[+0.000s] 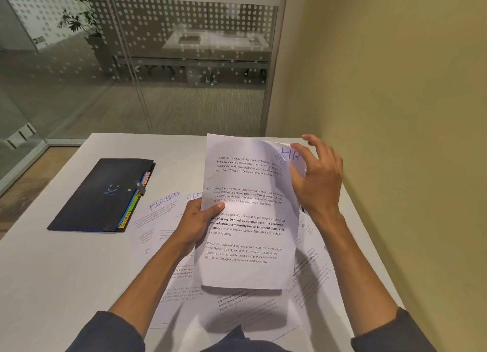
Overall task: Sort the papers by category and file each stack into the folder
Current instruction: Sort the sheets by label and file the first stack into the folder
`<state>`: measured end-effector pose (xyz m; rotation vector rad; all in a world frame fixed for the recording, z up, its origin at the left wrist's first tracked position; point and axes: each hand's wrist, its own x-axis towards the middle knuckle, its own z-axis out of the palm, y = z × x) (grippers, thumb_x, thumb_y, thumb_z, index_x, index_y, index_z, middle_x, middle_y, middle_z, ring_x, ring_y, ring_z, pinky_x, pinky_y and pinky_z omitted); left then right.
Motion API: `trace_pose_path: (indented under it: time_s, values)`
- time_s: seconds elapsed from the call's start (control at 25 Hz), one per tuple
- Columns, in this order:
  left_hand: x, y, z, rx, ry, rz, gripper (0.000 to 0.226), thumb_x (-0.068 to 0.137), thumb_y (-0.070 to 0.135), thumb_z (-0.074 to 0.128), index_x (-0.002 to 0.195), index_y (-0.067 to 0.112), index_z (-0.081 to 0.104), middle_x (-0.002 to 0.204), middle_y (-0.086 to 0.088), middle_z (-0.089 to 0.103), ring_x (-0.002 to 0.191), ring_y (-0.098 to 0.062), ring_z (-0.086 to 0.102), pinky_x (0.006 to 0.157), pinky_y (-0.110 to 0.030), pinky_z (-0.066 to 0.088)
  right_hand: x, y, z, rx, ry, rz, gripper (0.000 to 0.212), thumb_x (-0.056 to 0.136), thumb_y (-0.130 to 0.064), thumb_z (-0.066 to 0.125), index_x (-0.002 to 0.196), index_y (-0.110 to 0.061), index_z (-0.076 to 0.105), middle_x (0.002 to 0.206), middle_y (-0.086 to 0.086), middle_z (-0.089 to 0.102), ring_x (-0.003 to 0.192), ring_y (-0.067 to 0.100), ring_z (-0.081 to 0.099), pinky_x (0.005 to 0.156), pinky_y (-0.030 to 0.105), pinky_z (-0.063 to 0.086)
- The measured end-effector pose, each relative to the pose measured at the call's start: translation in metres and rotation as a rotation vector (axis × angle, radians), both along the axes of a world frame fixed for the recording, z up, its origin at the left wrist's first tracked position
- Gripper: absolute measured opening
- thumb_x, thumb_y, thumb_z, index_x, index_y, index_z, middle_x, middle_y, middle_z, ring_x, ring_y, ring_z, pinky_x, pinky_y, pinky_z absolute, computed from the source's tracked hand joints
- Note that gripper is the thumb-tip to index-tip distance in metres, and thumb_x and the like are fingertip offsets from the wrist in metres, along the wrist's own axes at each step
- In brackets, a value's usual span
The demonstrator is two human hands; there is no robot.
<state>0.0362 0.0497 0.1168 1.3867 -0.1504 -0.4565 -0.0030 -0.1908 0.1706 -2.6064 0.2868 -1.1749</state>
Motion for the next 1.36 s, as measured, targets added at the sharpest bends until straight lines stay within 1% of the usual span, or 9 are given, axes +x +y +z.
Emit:
trace_pose_path:
  time_s: [0.2, 0.36, 0.48, 0.68, 0.84, 0.92, 1.04, 1.2, 1.36]
  values:
    - [0.001, 0.001, 0.0, 0.004, -0.008, 0.007, 0.018, 0.093, 0.002, 0.055, 0.107, 0.006, 0.067, 0.095, -0.005, 0.076, 0.081, -0.019, 0.073, 0.064, -0.026, 0.057, -0.004, 0.011, -0.003, 0.252, -0.142, 0.199, 0.017, 0.092, -0.026, 0.064, 0.095, -0.013, 0.074, 0.088, -0.008, 0.071, 0.079, 0.006, 0.063, 0.066, 0.023, 0.043]
    - [0.001, 0.003, 0.0, 0.01, -0.011, 0.013, 0.017, 0.094, 0.003, 0.055, 0.104, 0.008, 0.067, 0.095, -0.005, 0.076, 0.081, -0.02, 0.073, 0.065, -0.026, 0.057, -0.01, 0.022, 0.003, 0.843, -0.017, 0.426, 0.05, 0.098, -0.044, 0.044, 0.064, -0.009, 0.056, 0.052, -0.008, 0.045, 0.052, 0.007, 0.036, 0.052, 0.025, 0.029]
    - [0.001, 0.004, -0.001, 0.008, -0.009, 0.016, 0.017, 0.094, 0.003, 0.055, 0.103, 0.008, 0.067, 0.094, -0.005, 0.076, 0.08, -0.019, 0.073, 0.064, -0.026, 0.058, -0.011, 0.02, 0.014, 1.147, -0.026, 0.527, 0.042, 0.092, -0.031, 0.032, 0.073, -0.013, 0.065, 0.058, -0.01, 0.064, 0.055, 0.003, 0.054, 0.056, 0.016, 0.043]
    - [0.003, 0.003, -0.001, 0.006, -0.024, 0.0, 0.017, 0.093, 0.002, 0.055, 0.104, 0.008, 0.067, 0.095, -0.004, 0.076, 0.082, -0.02, 0.073, 0.069, -0.028, 0.058, -0.008, 0.013, 0.011, 0.965, 0.008, 0.397, 0.016, 0.086, -0.014, 0.067, 0.102, -0.019, 0.069, 0.076, 0.003, 0.07, 0.06, 0.014, 0.057, 0.057, 0.023, 0.045]
    - [0.001, 0.001, -0.002, -0.011, -0.021, -0.005, 0.017, 0.093, 0.002, 0.055, 0.104, 0.007, 0.067, 0.093, -0.003, 0.076, 0.081, -0.019, 0.073, 0.067, -0.027, 0.058, -0.002, 0.008, 0.004, 0.525, -0.028, 0.059, 0.054, 0.075, -0.038, 0.079, 0.123, -0.023, 0.06, 0.125, -0.007, 0.059, 0.11, 0.011, 0.059, 0.083, 0.029, 0.049]
    - [0.001, 0.002, -0.002, -0.007, -0.028, -0.007, 0.018, 0.093, 0.002, 0.055, 0.105, 0.007, 0.067, 0.095, -0.004, 0.076, 0.083, -0.02, 0.073, 0.069, -0.028, 0.058, 0.0, 0.008, 0.003, 0.605, 0.089, -0.031, 0.065, 0.079, -0.046, 0.075, 0.135, -0.023, 0.053, 0.13, -0.007, 0.057, 0.114, 0.013, 0.056, 0.093, 0.036, 0.048]
    - [0.002, 0.003, -0.004, -0.01, -0.025, -0.002, 0.018, 0.093, 0.003, 0.056, 0.107, 0.006, 0.067, 0.098, -0.007, 0.075, 0.085, -0.021, 0.073, 0.069, -0.028, 0.058, -0.002, 0.01, 0.0, 0.698, -0.006, 0.003, 0.032, 0.087, -0.039, 0.069, 0.112, -0.02, 0.069, 0.099, -0.011, 0.071, 0.087, 0.009, 0.066, 0.081, 0.04, 0.057]
    - [0.004, 0.005, -0.009, 0.0, -0.018, 0.009, 0.018, 0.093, 0.005, 0.057, 0.107, 0.007, 0.067, 0.1, -0.009, 0.075, 0.087, -0.024, 0.072, 0.072, -0.031, 0.059, -0.007, 0.016, -0.003, 0.777, -0.11, 0.275, 0.02, 0.092, -0.033, 0.066, 0.099, -0.016, 0.076, 0.092, -0.008, 0.074, 0.084, 0.009, 0.068, 0.072, 0.028, 0.053]
    - [0.006, 0.007, -0.009, -0.003, -0.011, 0.02, 0.017, 0.092, 0.006, 0.057, 0.105, 0.009, 0.067, 0.1, -0.009, 0.075, 0.088, -0.025, 0.072, 0.074, -0.033, 0.059, -0.016, 0.025, -0.002, 1.131, 0.045, 0.635, 0.025, 0.096, -0.035, 0.056, 0.093, -0.015, 0.07, 0.086, -0.014, 0.07, 0.077, 0.005, 0.063, 0.068, 0.017, 0.049]
